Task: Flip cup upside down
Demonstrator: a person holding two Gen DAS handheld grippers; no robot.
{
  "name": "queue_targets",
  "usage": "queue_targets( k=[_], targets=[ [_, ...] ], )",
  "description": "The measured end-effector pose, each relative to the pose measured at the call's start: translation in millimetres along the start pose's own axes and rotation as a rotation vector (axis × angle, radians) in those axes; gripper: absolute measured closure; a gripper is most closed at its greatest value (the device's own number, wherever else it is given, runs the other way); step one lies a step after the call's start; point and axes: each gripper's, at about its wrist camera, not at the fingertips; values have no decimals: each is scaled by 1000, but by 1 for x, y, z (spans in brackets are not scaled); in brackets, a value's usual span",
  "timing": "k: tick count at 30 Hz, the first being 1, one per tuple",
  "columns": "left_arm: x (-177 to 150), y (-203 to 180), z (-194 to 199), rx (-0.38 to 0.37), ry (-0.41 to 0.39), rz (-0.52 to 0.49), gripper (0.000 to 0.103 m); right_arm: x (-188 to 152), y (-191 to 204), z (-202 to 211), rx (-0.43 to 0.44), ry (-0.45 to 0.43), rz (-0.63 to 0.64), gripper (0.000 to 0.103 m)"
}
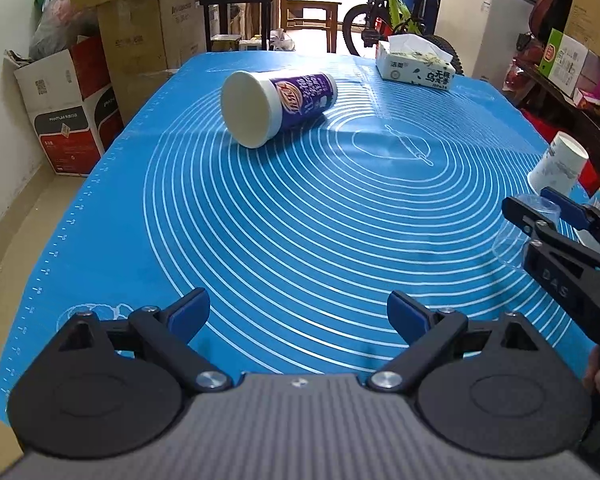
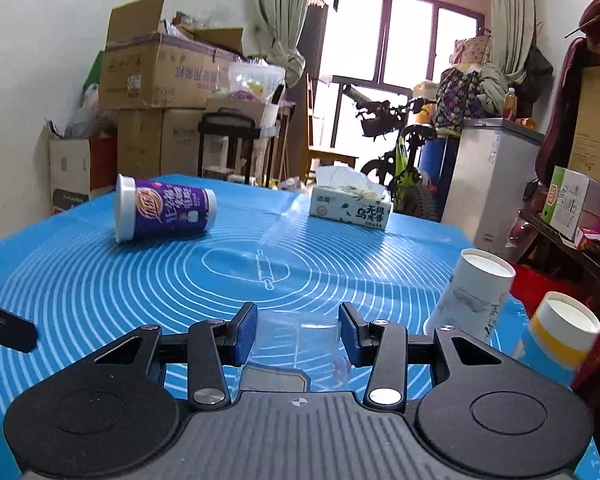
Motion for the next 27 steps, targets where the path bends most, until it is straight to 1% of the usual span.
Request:
queue_targets(
  k=[3, 4, 5, 7, 9, 11, 13, 14, 16, 18, 20, 21, 25, 27],
  targets=[
    [-3, -3, 0, -9, 9, 1, 8, -3, 0, 3, 12, 16, -7, 62],
    [-4, -4, 0, -11, 12, -2, 8, -5, 0, 4, 13, 26, -8, 55],
    [-5, -6, 0, -13, 12, -5, 8, -6, 1, 4, 16, 35, -6, 51],
    [-8, -10, 1, -17, 10, -8, 8, -7, 0, 8, 18, 37, -3, 47],
    [-10, -13, 2, -22, 4, -6, 8, -7, -2, 14, 20, 28, -10, 35],
    [-12, -16, 4, -27, -1, -1, 8, -7, -4, 19, 26, 23, -18, 30],
    [-14, -18, 7, -31, -3, 1, 8, -7, -7, 25, 21, 16, -22, 28],
    [-15, -19, 9, -33, -5, 1, 8, -7, -9, 30, 19, 11, -28, 25],
    [-17, -22, 14, -42, -10, -3, 8, -7, -14, 43, 27, -4, -38, 22],
    [-19, -24, 19, -48, -18, -6, 8, -7, -20, 58, 49, -6, -38, 10],
    [-22, -26, 26, -53, -29, -5, 8, -8, -24, 76, 68, -2, -37, 5],
    [-24, -28, 29, -57, -35, -5, 8, -9, -25, 85, 72, 10, -37, 3],
    [-37, -36, 44, -65, -62, -22, 8, -13, -30, 109, 105, 69, -57, 3],
    [-44, -39, 52, -69, -74, -34, 8, -17, -30, 117, 106, 95, -59, 3]
  ],
)
Point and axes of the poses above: each gripper's, at about its wrist camera, not at the fingertips, and z roughly against the way its jaws point, y to its left, x to its top, and after that the axes turned 14 degrees about z, right-handed
